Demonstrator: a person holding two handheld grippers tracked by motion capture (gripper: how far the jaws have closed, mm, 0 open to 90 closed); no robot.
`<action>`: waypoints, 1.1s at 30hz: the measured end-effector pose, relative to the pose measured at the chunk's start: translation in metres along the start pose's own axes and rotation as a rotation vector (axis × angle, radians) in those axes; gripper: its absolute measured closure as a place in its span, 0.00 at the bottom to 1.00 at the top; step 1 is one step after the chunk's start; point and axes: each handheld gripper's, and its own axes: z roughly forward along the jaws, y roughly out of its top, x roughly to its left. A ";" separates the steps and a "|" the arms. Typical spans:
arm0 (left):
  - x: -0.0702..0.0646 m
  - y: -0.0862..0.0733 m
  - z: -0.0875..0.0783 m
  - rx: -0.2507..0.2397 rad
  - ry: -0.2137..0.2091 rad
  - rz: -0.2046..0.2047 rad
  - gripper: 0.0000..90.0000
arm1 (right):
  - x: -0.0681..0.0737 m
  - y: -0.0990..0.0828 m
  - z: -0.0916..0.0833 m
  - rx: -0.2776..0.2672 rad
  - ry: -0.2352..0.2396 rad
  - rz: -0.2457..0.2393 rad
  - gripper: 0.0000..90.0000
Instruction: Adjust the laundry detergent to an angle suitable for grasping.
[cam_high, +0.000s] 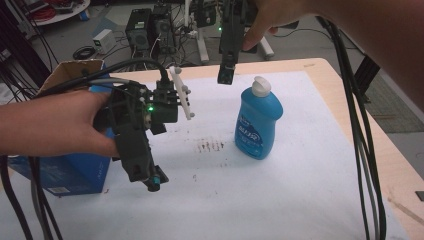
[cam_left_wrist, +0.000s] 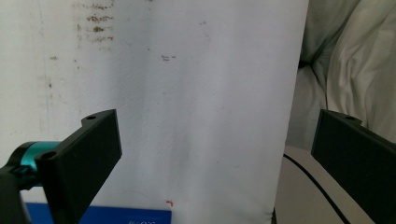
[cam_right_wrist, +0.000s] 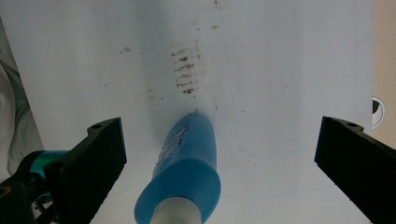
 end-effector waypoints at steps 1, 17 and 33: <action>0.000 0.000 0.000 -0.001 -0.002 0.001 0.02 | 0.000 0.000 0.000 0.000 0.000 0.000 0.01; -0.002 -0.002 -0.004 -0.005 0.018 -0.019 0.02 | 0.005 -0.002 -0.006 -0.014 -0.003 -0.012 0.01; -0.002 -0.001 -0.005 -0.004 0.025 -0.015 0.02 | 0.009 -0.005 -0.010 -0.013 -0.012 -0.006 0.01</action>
